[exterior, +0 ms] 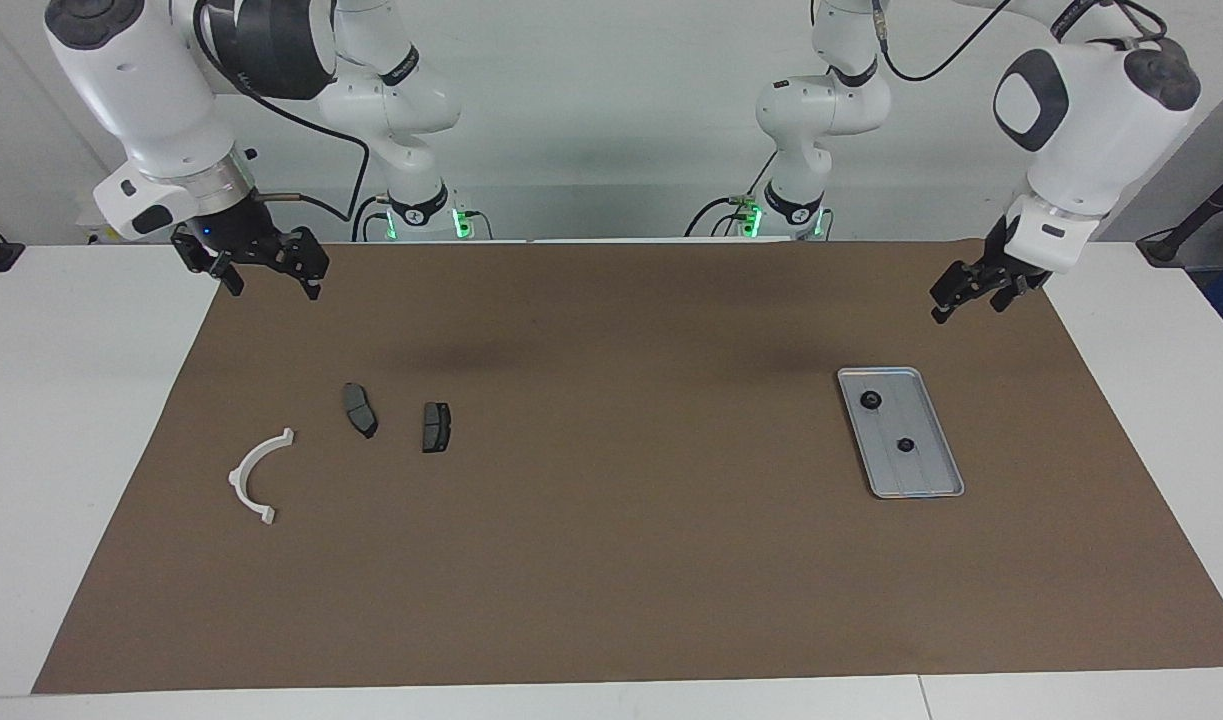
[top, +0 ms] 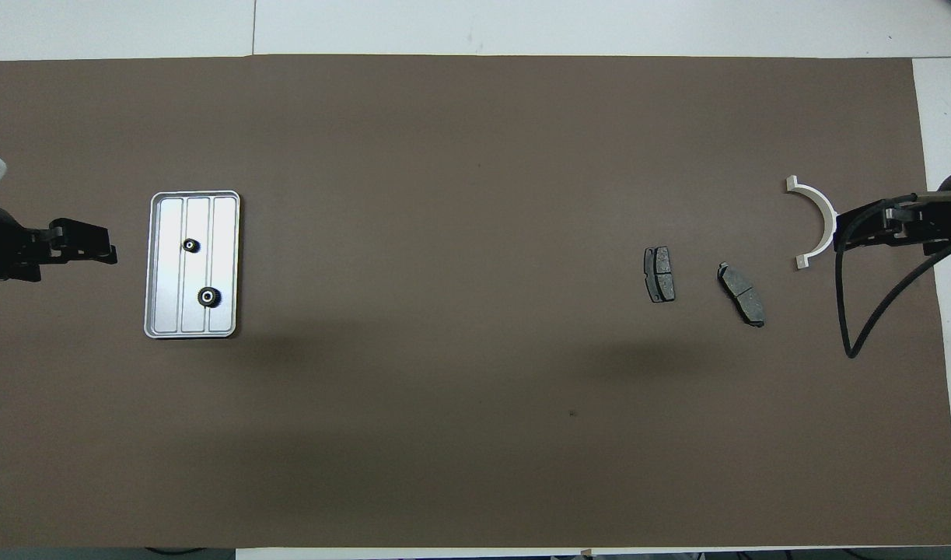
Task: Place bearing gear from tray to pile
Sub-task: 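Reach the left gripper over the silver tray toward a black bearing, then grasp the black bearing on the tray with the left gripper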
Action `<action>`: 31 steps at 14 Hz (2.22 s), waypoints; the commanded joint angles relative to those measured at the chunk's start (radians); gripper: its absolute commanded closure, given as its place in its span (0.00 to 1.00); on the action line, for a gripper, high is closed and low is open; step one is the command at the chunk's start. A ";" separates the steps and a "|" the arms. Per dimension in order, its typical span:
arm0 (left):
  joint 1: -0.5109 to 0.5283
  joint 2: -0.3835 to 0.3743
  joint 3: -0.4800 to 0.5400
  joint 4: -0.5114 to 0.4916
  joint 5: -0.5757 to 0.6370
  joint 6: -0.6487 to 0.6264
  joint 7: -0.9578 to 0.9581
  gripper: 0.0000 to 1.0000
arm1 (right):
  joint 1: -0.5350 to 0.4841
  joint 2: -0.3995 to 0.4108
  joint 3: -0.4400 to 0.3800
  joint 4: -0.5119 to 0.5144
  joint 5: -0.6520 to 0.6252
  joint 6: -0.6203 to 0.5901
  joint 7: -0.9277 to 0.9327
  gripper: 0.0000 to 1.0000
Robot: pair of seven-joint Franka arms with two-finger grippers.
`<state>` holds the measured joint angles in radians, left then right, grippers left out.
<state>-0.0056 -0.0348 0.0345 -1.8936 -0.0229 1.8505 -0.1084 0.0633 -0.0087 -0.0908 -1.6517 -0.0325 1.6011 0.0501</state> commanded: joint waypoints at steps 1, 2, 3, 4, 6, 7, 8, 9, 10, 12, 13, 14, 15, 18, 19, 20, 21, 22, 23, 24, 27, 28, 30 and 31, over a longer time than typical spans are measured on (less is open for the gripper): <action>-0.011 0.056 -0.004 -0.090 -0.002 0.146 -0.014 0.00 | 0.007 -0.028 0.000 -0.030 0.017 0.019 0.007 0.00; -0.028 0.073 -0.001 -0.122 -0.002 0.203 -0.016 0.00 | 0.006 -0.025 0.000 -0.023 0.017 0.019 0.005 0.00; -0.033 0.073 0.001 -0.169 -0.002 0.251 -0.020 0.00 | 0.000 -0.025 0.000 -0.017 0.017 0.020 0.002 0.00; -0.034 0.075 -0.001 -0.208 -0.002 0.284 -0.026 0.00 | -0.002 -0.022 0.000 -0.014 0.017 0.023 0.004 0.00; -0.034 0.076 -0.001 -0.296 0.000 0.389 -0.027 0.00 | -0.002 -0.024 0.000 -0.020 0.017 0.026 0.008 0.00; -0.040 0.078 -0.001 -0.317 0.000 0.410 -0.027 0.00 | -0.002 -0.024 0.000 -0.019 0.017 0.025 0.007 0.00; -0.042 0.090 -0.001 -0.318 0.000 0.411 -0.027 0.00 | -0.005 -0.024 0.000 -0.019 0.017 0.025 0.007 0.00; -0.042 0.095 -0.001 -0.321 0.000 0.411 -0.027 0.00 | -0.005 -0.024 0.000 -0.019 0.017 0.026 0.007 0.00; -0.042 0.099 -0.001 -0.331 0.000 0.412 -0.028 0.01 | -0.005 -0.024 0.000 -0.020 0.017 0.026 0.007 0.00; -0.048 0.099 -0.004 -0.369 0.000 0.447 -0.055 0.01 | -0.005 -0.028 0.000 -0.031 0.017 0.022 0.008 0.00; -0.051 0.102 -0.004 -0.375 0.000 0.476 -0.063 0.01 | -0.007 -0.030 0.000 -0.037 0.017 0.023 0.007 0.00; -0.060 0.124 -0.004 -0.377 0.000 0.487 -0.066 0.01 | -0.011 -0.033 -0.001 -0.039 0.017 0.025 0.004 0.00; -0.062 0.131 -0.004 -0.377 0.000 0.502 -0.068 0.01 | -0.016 -0.031 -0.001 -0.036 0.017 0.025 0.001 0.00; -0.059 0.159 -0.001 -0.377 0.000 0.533 -0.065 0.01 | -0.014 -0.030 -0.001 -0.033 0.017 0.022 0.008 0.00; -0.056 0.161 -0.001 -0.377 0.000 0.535 -0.060 0.05 | -0.014 -0.030 -0.001 -0.031 0.017 0.011 0.007 0.00; -0.053 0.164 -0.001 -0.377 0.000 0.536 -0.059 0.06 | -0.014 -0.031 -0.001 -0.030 0.017 0.008 0.004 0.00; -0.053 0.165 -0.001 -0.377 0.000 0.539 -0.059 0.06 | -0.016 -0.031 -0.001 -0.031 0.017 0.008 0.004 0.00; -0.051 0.170 -0.001 -0.375 0.000 0.541 -0.059 0.07 | -0.014 -0.031 -0.001 -0.033 0.017 0.008 0.004 0.00; -0.053 0.179 -0.001 -0.374 0.000 0.544 -0.059 0.08 | -0.013 -0.031 -0.001 -0.031 0.017 0.008 0.005 0.00; -0.051 0.182 -0.001 -0.374 0.000 0.555 -0.059 0.09 | -0.013 -0.031 -0.001 -0.033 0.017 0.008 0.005 0.00; -0.051 0.188 -0.001 -0.374 0.000 0.559 -0.059 0.17 | -0.011 -0.033 -0.001 -0.034 0.017 0.008 0.004 0.00; -0.051 0.190 -0.001 -0.374 0.000 0.559 -0.059 0.22 | -0.013 -0.033 -0.001 -0.034 0.017 0.006 0.004 0.00; -0.053 0.194 -0.001 -0.374 0.000 0.562 -0.060 0.41 | -0.013 -0.034 -0.001 -0.037 0.017 0.006 0.004 0.00; -0.053 0.194 -0.001 -0.374 0.000 0.562 -0.059 0.50 | -0.013 -0.034 -0.001 -0.039 0.017 0.006 0.005 0.00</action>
<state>-0.0520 0.1495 0.0263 -2.2570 -0.0229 2.3852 -0.1600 0.0586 -0.0158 -0.0953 -1.6589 -0.0325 1.6078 0.0502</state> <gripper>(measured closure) 0.326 0.000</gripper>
